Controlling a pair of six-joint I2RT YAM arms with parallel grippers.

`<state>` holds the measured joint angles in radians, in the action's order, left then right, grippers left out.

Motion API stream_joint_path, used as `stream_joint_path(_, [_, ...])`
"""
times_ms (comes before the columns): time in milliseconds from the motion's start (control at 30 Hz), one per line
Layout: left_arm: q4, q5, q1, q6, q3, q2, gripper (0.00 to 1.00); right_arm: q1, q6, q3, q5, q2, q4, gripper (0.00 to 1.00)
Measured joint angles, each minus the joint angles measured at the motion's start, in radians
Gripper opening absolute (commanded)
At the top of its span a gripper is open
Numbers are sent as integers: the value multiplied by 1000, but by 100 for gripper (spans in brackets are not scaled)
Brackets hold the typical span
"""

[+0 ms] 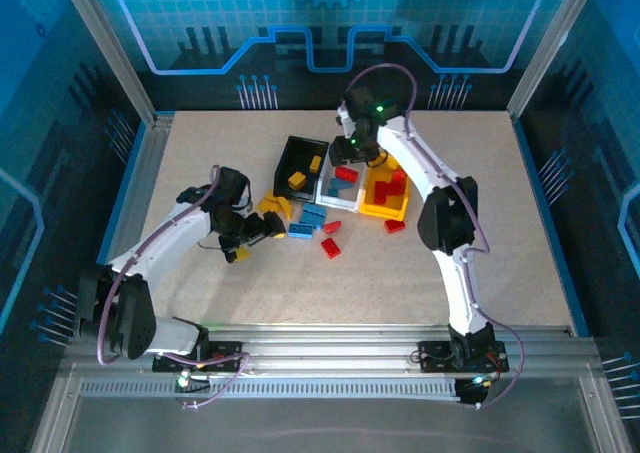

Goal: Sort the legos into containers by color

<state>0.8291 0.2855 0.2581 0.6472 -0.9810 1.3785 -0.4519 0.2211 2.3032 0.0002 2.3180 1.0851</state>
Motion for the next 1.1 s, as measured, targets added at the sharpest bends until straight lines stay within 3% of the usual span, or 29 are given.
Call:
stream_joint_path(333, [12,12,-2,-27,0,7,99,-8,-294,1,96,76,-2,62])
stream_joint_path(833, [13,46,-6,-49,-52,114,99,-14,-407,46,140,148,-23,65])
stream_joint_path(933, [15,53,-6,-55,-53,126,99,-15,-410,90,143,189,-24,60])
stream_joint_path(1100, [27,53,-6,-68,-53,134,99,-17,-410,113,141,242,-29,39])
